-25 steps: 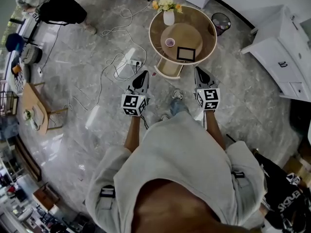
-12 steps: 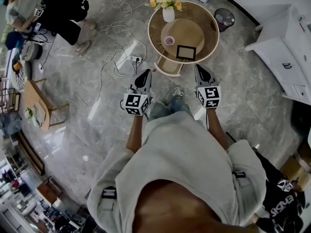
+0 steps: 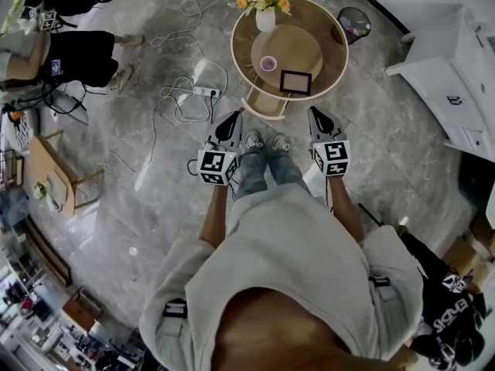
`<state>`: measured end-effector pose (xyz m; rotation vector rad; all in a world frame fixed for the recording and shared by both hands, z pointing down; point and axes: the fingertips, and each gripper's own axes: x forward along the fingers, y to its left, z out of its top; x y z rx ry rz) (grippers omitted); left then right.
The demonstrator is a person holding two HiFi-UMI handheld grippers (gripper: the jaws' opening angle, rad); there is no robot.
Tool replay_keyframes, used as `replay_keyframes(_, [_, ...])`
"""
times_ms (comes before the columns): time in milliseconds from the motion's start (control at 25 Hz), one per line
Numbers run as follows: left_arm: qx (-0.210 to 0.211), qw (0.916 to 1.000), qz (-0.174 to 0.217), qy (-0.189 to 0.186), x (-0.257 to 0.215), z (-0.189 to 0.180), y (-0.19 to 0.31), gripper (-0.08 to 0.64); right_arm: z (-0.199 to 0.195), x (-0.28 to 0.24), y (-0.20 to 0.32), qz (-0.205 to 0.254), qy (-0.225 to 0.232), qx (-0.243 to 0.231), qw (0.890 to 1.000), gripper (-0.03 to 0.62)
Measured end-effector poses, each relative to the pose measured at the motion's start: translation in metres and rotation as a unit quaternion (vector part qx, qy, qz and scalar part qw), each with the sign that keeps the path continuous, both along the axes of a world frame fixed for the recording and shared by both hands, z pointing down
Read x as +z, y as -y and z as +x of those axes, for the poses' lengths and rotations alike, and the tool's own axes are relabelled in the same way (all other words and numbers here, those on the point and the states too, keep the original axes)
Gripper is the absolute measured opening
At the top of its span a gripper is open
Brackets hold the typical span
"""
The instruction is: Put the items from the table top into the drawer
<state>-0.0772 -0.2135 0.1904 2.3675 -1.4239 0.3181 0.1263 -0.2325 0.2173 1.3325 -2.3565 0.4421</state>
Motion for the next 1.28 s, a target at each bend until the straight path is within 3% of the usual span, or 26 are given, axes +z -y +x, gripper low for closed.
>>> replay_keyframes(600, [0.027, 0.9986, -0.019, -0.042, 0.044, -0.084, 0.049, 0.015, -0.070, 0.018, 0.011, -0.027, -0.054, 0.025, 0.998, 0.023])
replay_keyframes(960, [0.016, 0.9984, -0.039, -0.037, 0.064, -0.088, 0.037, 0.015, -0.074, 0.036, 0.017, -0.035, -0.048, 0.016, 0.998, 0.023])
replay_keyframes(1280, [0.017, 0.9980, -0.061, 0.000, 0.130, -0.056, 0.006, 0.015, -0.035, 0.099, -0.005, -0.039, -0.022, 0.020, 0.999, 0.023])
